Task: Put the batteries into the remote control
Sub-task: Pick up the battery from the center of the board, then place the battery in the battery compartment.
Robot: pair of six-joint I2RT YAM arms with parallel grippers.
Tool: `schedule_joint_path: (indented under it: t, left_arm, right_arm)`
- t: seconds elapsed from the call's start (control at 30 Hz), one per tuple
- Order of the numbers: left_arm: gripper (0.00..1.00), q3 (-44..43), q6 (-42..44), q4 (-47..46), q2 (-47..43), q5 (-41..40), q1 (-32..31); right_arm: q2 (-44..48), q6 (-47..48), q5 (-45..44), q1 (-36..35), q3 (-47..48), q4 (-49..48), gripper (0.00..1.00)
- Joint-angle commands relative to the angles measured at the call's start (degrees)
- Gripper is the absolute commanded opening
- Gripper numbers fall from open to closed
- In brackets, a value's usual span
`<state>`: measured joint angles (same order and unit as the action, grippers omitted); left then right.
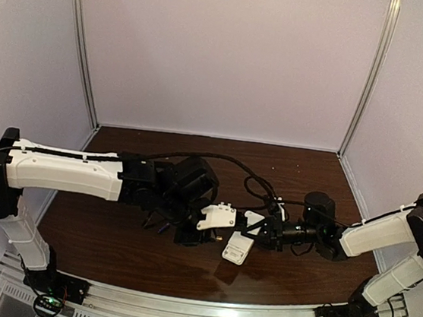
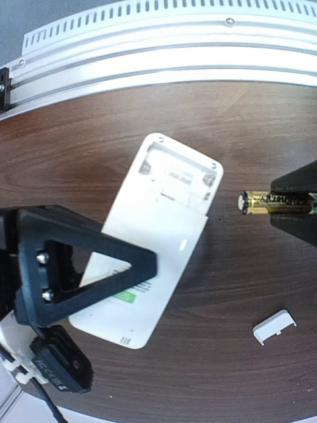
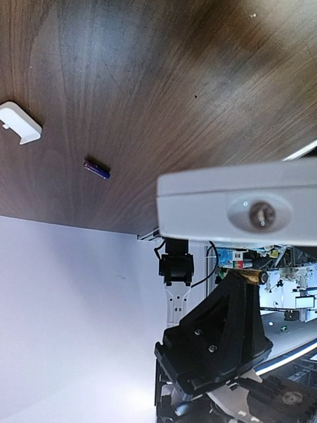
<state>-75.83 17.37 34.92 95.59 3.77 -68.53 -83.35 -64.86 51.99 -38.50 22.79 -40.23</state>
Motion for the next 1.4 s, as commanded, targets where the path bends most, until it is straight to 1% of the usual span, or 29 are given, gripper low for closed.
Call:
schedule_joint_path:
  t: [0.0,0.13,0.3,0.37,0.57,0.8,0.9,1.03,1.37]
  left_arm:
    - [0.0,-2.84,-5.32,1.7,0.35,-2.79,-2.26]
    - [0.0,-3.6,-4.88,4.46,1.27,-5.26,-4.12]
    - [0.0,-3.76,-4.05,7.04,2.47,-6.08,-6.34]
    - [0.0,-4.03,-4.49,7.62,2.92,-6.75,-6.52]
    - [0.0,-5.19,-4.67,10.58,4.62,-7.69,-7.35]
    - [0.0,-5.2,-3.78,11.47,5.65,-8.19,-8.51]
    - [0.0,-5.26,-3.22,11.57,5.7,-8.23,-9.23]
    - [0.0,-5.2,-2.72,11.98,5.74,-6.8,-9.74]
    - [0.0,-5.21,-2.8,11.92,7.65,-9.11,-9.86]
  right_arm:
    - [-3.05,-6.69,-2.42,-3.27,-0.37,-10.82,0.0]
    - [-7.7,-10.85,-2.86,-6.05,0.27,-17.45,0.0]
    - [-15.28,-18.99,-2.9,-8.51,0.51,-32.36,0.0]
    - [-17.63,-21.84,-3.21,-9.12,0.33,-36.71,0.0]
    - [-21.34,-25.57,-4.16,-10.98,0.89,-42.7,0.0]
    - [-25.78,-29.45,-4.48,-11.84,0.92,-50.69,0.0]
    - [-26.67,-30.35,-4.83,-11.94,0.68,-52.7,0.0]
    - [-25.98,-30.24,-5.05,-11.95,0.74,-52.38,0.0]
    - [-22.03,-27.89,-4.82,-13.19,2.14,-47.64,0.0]
